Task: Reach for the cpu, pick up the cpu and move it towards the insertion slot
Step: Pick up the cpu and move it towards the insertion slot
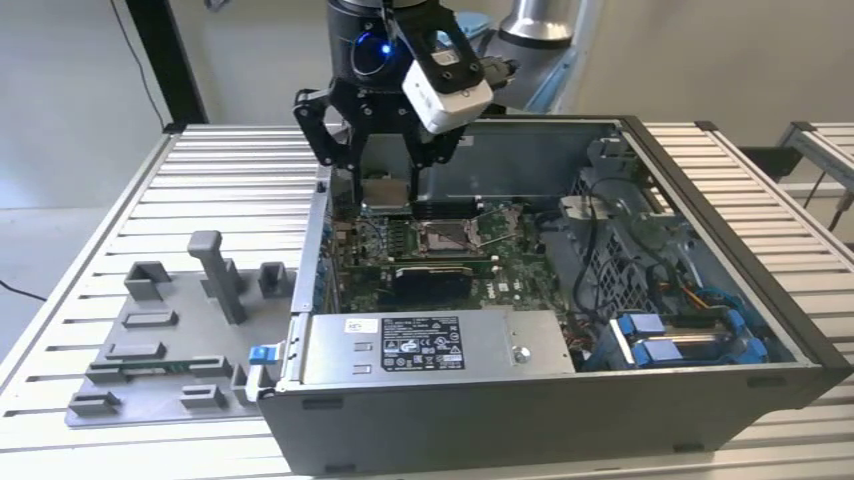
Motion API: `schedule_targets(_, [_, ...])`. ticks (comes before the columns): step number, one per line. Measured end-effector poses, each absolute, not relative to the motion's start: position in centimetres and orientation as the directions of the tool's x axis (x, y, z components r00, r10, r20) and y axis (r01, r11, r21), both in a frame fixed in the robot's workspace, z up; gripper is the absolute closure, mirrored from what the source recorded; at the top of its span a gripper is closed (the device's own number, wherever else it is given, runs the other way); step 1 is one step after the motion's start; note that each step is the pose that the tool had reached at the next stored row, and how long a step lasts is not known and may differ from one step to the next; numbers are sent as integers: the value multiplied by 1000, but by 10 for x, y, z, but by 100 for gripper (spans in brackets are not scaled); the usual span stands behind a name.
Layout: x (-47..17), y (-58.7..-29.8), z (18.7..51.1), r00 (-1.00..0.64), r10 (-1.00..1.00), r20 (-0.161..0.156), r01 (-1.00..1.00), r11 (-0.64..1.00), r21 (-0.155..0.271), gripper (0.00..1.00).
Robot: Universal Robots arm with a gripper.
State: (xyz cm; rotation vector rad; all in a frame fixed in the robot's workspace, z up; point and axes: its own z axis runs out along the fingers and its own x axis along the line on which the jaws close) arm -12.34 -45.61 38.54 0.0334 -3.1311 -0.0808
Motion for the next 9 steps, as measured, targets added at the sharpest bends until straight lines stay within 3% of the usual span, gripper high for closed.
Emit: schedule_targets(9, [-88, -455, 385, -1000, -22, -3, -22, 998, 50, 100])
